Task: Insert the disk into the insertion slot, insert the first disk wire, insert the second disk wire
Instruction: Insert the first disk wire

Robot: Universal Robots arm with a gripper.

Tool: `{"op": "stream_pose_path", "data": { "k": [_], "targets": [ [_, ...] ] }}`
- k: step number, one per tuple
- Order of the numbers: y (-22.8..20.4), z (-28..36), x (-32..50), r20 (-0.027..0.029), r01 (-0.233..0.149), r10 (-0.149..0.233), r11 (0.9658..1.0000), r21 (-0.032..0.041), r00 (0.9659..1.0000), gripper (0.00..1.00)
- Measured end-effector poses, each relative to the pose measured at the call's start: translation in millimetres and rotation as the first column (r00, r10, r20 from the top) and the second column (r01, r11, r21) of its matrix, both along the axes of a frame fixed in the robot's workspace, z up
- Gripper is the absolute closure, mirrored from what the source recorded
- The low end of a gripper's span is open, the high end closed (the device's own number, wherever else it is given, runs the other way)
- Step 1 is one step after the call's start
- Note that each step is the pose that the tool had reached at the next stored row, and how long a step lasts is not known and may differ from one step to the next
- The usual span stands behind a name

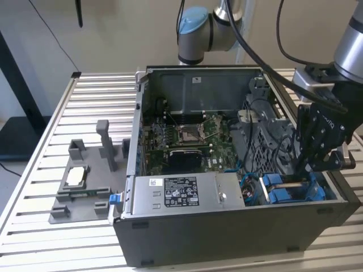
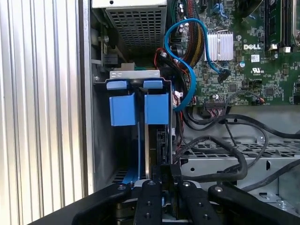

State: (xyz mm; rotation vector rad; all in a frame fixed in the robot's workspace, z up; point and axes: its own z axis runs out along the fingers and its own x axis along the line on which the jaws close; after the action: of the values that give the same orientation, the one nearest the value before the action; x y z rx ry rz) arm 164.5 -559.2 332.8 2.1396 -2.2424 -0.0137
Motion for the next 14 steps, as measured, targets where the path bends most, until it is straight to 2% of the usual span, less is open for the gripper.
{"op": "stream_pose_path", "data": {
  "k": [6,7,9,10,14],
  "targets": [
    [0.1,-2.5,0.0,0.0,0.0,0.0,1.0,0.0027,1.0,0.8],
    [0.0,-2.4,0.0,0.0,0.0,0.0,1.0,0.0016,1.0,0.74],
    [0.0,-1.3,0.0,0.0,0.0,0.0,1.0,0.0005,1.0,0.74],
    [-0.1,1.0,0.0,-0.0001,0.0,0.0,1.0,0.0014,1.0,0.74],
    [0.0,19.4,0.0,-0.0001,0.0,0.0,1.0,0.0008,1.0,0.74]
  ]
}}
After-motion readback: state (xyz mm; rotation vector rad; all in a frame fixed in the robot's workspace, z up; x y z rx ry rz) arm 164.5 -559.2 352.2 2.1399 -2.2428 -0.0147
